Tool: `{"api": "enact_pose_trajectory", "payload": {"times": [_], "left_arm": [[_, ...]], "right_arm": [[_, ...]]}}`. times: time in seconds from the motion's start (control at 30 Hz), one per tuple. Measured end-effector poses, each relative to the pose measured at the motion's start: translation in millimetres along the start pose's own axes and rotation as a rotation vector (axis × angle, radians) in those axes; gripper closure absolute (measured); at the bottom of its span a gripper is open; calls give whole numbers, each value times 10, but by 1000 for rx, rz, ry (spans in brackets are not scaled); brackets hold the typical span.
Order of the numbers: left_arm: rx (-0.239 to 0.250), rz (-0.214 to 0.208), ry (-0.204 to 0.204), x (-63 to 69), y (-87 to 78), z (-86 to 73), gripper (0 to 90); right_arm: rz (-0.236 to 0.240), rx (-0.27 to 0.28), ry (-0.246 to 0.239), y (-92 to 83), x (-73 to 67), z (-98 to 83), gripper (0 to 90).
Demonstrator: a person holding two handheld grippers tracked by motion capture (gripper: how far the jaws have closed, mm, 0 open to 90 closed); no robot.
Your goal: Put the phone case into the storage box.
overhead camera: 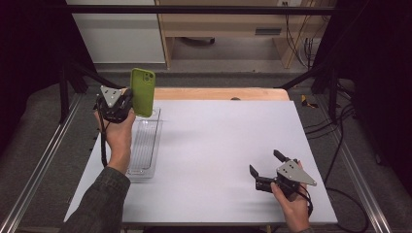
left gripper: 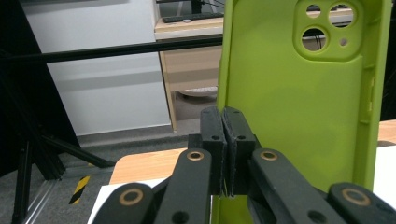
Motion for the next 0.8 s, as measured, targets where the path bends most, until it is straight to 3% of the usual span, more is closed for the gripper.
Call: {"api": "enact_pose_trajectory", "payload": {"times": [0.2, 0.37, 0.8], "left_arm": [[-1, 12, -6, -29, 11, -11, 873], [-12, 9, -41, -44, 6, -36, 873], [-38, 15, -89, -90, 33, -156, 873]], "right_arm": [[2, 3, 2, -5, -8, 8, 30], [3, 2, 3, -7, -10, 11, 31], [5, 3, 5, -7, -9, 11, 31]]}}
Point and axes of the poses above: each handheld gripper's, and its own axes: y roughly forward along the jaws, z roughly out of its top, x roughly to its right, the point moved 10 cm from there along y, roughly forward along the jaws, and after that the axes turned 4 degrees about y, right-handed, at the moved point
